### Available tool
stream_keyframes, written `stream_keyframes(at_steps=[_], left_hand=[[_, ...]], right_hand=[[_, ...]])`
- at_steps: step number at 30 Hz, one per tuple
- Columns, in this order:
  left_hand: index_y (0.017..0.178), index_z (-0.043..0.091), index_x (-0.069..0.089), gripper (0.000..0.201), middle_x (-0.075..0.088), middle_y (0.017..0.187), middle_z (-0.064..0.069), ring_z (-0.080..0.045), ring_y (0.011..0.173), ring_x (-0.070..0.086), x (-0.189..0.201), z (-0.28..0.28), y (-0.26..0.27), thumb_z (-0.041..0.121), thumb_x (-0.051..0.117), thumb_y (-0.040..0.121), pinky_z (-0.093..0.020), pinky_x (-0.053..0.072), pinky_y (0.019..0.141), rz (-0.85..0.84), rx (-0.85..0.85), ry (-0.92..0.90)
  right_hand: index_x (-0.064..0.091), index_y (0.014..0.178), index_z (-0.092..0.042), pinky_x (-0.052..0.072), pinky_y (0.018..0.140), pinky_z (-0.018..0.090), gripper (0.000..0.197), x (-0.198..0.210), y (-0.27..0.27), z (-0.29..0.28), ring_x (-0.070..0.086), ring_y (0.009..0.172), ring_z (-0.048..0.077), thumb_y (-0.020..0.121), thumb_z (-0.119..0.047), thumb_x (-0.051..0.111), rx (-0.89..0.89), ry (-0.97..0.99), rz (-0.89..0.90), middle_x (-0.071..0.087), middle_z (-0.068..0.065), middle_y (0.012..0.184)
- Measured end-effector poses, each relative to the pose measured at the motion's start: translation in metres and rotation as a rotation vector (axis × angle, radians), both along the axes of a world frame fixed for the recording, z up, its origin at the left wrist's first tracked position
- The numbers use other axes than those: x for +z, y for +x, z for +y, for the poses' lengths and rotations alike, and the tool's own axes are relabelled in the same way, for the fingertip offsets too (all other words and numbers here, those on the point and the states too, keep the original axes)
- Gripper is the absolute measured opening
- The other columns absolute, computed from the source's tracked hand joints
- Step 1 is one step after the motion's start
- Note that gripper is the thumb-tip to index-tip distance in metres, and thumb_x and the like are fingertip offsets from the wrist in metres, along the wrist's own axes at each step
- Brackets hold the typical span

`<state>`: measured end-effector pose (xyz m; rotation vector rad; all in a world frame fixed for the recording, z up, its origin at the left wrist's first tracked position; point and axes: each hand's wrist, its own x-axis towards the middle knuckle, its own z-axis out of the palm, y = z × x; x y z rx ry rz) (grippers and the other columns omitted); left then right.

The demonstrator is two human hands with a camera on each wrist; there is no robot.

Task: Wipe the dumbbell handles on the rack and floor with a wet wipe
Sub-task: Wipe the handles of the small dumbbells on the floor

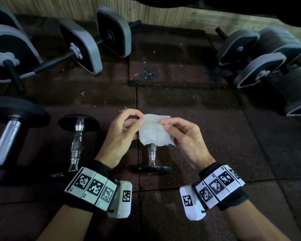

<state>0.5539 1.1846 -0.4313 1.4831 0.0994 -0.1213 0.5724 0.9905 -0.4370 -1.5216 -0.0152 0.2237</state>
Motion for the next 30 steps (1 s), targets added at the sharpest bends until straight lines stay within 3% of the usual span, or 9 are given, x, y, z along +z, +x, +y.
stream_keyframes(at_steps=[3,7,10,14,18,21,23,25,30], left_hand=[[0.118,0.023,0.068,0.024,0.072,0.112,0.002,-0.009,0.105,0.067,0.005,0.003,0.0,0.02,0.066,0.094,-0.023,0.051,0.094,-0.029,-0.155,0.073],[0.117,0.026,0.072,0.035,0.071,0.107,0.007,-0.006,0.087,0.068,-0.002,0.007,0.007,0.017,0.079,0.084,-0.018,0.051,0.08,-0.06,-0.182,0.359],[0.11,0.028,0.076,0.025,0.063,0.089,0.006,-0.004,0.071,0.057,-0.006,0.011,0.011,0.022,0.076,0.086,-0.016,0.042,0.07,-0.134,-0.182,0.615],[0.097,0.024,0.076,0.01,0.057,0.093,0.005,-0.005,0.078,0.055,-0.006,0.016,0.012,0.028,0.069,0.092,-0.012,0.039,0.07,-0.177,-0.237,0.778],[0.086,0.027,0.07,0.011,0.06,0.105,0.007,-0.001,0.096,0.06,-0.004,0.02,0.009,0.032,0.065,0.094,-0.009,0.042,0.079,-0.108,-0.241,0.585],[0.087,0.014,0.072,0.017,0.069,0.087,-0.009,-0.008,0.079,0.064,0.002,0.008,0.002,0.025,0.063,0.097,-0.013,0.044,0.074,-0.062,-0.244,0.428],[0.094,0.01,0.072,0.011,0.073,0.081,-0.007,-0.011,0.073,0.068,0.0,-0.004,0.001,0.018,0.066,0.095,-0.02,0.052,0.071,-0.012,-0.189,0.362],[0.095,0.014,0.073,0.006,0.074,0.076,0.0,-0.009,0.067,0.07,-0.008,-0.013,0.001,0.016,0.07,0.09,-0.026,0.056,0.067,0.029,-0.083,0.444],[0.079,0.023,0.071,0.008,0.071,0.067,0.008,-0.003,0.059,0.067,-0.012,-0.026,0.0,0.027,0.077,0.083,-0.021,0.051,0.061,0.106,0.106,0.56]], right_hand=[[0.072,0.116,-0.007,0.053,0.089,0.025,0.03,0.003,-0.001,-0.002,0.066,0.096,0.016,0.087,0.0,0.071,0.118,0.015,0.084,0.075,0.011,0.109],[0.068,0.123,-0.008,0.053,0.098,0.029,0.045,0.007,0.006,-0.012,0.067,0.113,0.019,0.081,0.005,0.076,0.19,-0.074,0.094,0.073,0.006,0.121],[0.072,0.118,-0.011,0.054,0.093,0.025,0.037,0.004,0.009,-0.013,0.068,0.109,0.018,0.083,-0.002,0.078,0.223,-0.274,0.07,0.072,0.002,0.118],[0.078,0.092,-0.013,0.046,0.082,0.02,0.013,0.005,0.012,-0.013,0.066,0.083,0.001,0.088,-0.025,0.076,0.28,-0.527,-0.021,0.074,-0.005,0.091],[0.074,0.074,-0.029,0.045,0.084,0.016,0.018,0.007,0.017,-0.02,0.064,0.089,-0.001,0.091,-0.03,0.071,0.266,-0.459,0.031,0.069,-0.004,0.103],[0.073,0.094,-0.008,0.053,0.069,0.02,0.01,0.003,0.009,-0.011,0.069,0.075,0.011,0.095,-0.014,0.065,0.142,-0.103,0.157,0.075,0.004,0.087],[0.069,0.103,0.004,0.052,0.06,0.022,0.014,0.001,0.006,-0.005,0.069,0.064,0.015,0.094,-0.005,0.066,0.045,-0.013,0.17,0.075,0.013,0.08],[0.071,0.101,-0.001,0.055,0.062,0.023,0.013,-0.002,0.005,-0.004,0.071,0.067,0.014,0.09,-0.008,0.072,-0.015,-0.205,0.036,0.076,0.01,0.081],[0.071,0.09,-0.016,0.049,0.066,0.013,0.006,-0.006,-0.009,0.007,0.065,0.076,0.003,0.088,-0.015,0.076,-0.082,-0.739,-0.454,0.069,-0.012,0.082]])
